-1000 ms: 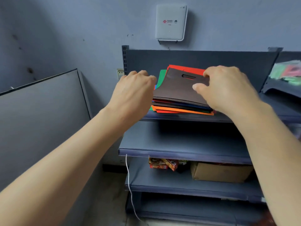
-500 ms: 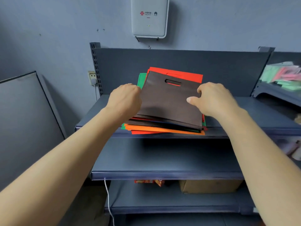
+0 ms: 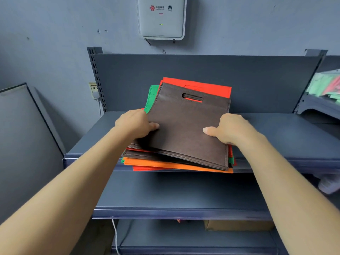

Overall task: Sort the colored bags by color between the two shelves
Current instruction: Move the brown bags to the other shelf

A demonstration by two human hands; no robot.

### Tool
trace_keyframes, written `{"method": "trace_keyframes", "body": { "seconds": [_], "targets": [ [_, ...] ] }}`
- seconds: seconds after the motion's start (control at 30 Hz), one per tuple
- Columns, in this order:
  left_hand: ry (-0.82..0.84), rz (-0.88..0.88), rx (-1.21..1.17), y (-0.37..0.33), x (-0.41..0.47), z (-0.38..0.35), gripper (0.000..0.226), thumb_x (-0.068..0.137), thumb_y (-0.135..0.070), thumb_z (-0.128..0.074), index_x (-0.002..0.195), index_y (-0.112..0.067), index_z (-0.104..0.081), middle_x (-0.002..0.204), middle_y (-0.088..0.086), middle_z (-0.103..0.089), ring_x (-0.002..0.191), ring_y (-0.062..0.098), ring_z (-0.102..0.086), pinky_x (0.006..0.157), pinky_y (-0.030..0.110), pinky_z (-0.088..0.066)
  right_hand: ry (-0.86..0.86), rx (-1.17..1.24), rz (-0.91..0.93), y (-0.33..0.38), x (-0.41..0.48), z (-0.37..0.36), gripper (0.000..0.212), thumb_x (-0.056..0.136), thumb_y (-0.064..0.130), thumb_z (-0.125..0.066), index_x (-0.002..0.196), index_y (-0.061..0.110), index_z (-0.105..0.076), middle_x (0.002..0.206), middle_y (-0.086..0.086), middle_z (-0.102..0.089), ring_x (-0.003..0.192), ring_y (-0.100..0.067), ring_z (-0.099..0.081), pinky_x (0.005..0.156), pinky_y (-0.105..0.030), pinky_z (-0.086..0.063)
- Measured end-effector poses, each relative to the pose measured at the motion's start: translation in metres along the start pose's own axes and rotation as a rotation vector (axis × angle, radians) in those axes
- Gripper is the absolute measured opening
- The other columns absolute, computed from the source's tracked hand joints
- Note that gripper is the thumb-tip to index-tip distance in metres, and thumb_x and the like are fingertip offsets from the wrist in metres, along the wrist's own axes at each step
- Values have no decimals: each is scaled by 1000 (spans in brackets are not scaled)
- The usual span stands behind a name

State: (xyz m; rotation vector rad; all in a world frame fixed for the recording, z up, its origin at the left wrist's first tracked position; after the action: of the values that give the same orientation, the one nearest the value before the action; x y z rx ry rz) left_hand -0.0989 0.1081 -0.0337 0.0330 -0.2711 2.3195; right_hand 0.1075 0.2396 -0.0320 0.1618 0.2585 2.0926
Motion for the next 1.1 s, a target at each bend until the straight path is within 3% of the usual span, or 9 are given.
{"method": "trace_keyframes", "body": {
  "seconds": [0.07, 0.2, 0.3, 0.43, 0.57, 0.7, 0.87, 1.03, 1.1],
  "targets": [
    [-16, 24, -3, 3, -1, 4, 48, 83, -56, -59, 79, -11, -45, 108, 17, -59, 104, 38, -53, 81, 37, -44, -1, 4, 4, 1, 1, 1, 52, 88, 54, -54, 63, 12, -37, 87, -11, -49, 84, -30, -47, 70, -32, -38],
    [-92, 29, -18, 2, -5, 15, 54, 80, -43, -69, 107, 2, -56, 117, 24, -54, 110, 41, -48, 88, 42, -42, -3, 15, 7, 1, 1, 2, 50, 88, 51, -56, 65, 11, -38, 95, -13, -53, 87, -31, -47, 72, -31, -37],
    [-107, -47, -60, -8, -14, 19, 37, 83, -26, -70, 103, 2, -55, 111, 22, -59, 102, 39, -54, 74, 35, -39, -9, 11, 11, 1, 0, 1, 44, 90, 48, -55, 77, 8, -44, 108, -17, -59, 91, -32, -49, 72, -31, -37],
    [-117, -150, -44, -18, -28, 14, 23, 89, -7, -53, 110, 1, -50, 118, 21, -54, 105, 39, -54, 81, 39, -42, 1, 14, 9, 2, -3, -1, 46, 92, 46, -53, 68, 8, -42, 110, -17, -59, 88, -30, -48, 72, -31, -36],
    [-120, -284, 51, -28, -43, 12, 30, 87, 0, -43, 117, -1, -44, 122, 19, -50, 108, 40, -52, 86, 44, -43, -4, 32, 10, 4, -7, -1, 42, 93, 44, -52, 100, 3, -56, 119, -18, -57, 105, -33, -53, 78, -32, -39],
    [-161, -379, 186, -41, -60, 15, 43, 87, -1, -39, 130, -9, -44, 129, 12, -54, 116, 35, -51, 88, 44, -45, -8, 54, -4, 2, -13, -1, 50, 94, 41, -52, 122, 0, -54, 127, -18, -54, 115, -34, -51, 85, -33, -41],
    [-232, -372, 252, -46, -74, 22, 42, 88, 0, -38, 127, -12, -48, 119, 13, -58, 107, 37, -56, 73, 40, -44, -25, 52, -6, 2, -20, 2, 50, 94, 39, -52, 126, 0, -52, 129, -17, -53, 118, -33, -49, 89, -34, -42],
    [-235, -242, 2, -21, -74, 30, 7, 89, -1, -42, 93, -6, -42, 110, 17, -53, 98, 42, -53, 67, 38, -33, -46, 57, -23, 3, -26, 4, 52, 93, 41, -53, 129, 3, -50, 132, -15, -51, 122, -33, -47, 93, -36, -41],
    [-245, -166, -81, -6, -73, 32, 6, 89, -1, -44, 92, -5, -43, 110, 18, -51, 98, 41, -53, 68, 38, -34, -55, 55, -21, 6, -29, 5, 54, 92, 43, -54, 130, 5, -49, 134, -14, -50, 124, -33, -46, 94, -37, -41]
  ]
}}
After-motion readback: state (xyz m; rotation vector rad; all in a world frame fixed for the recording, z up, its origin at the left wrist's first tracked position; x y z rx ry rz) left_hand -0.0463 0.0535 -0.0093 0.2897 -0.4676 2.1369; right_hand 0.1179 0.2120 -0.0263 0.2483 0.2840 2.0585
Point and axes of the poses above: each hand's wrist, its own x-axis towards the middle knuckle, its own z-axis out of the back of the hand, y = z × x, the point moved 8 cm from there along x, towards the middle knuckle
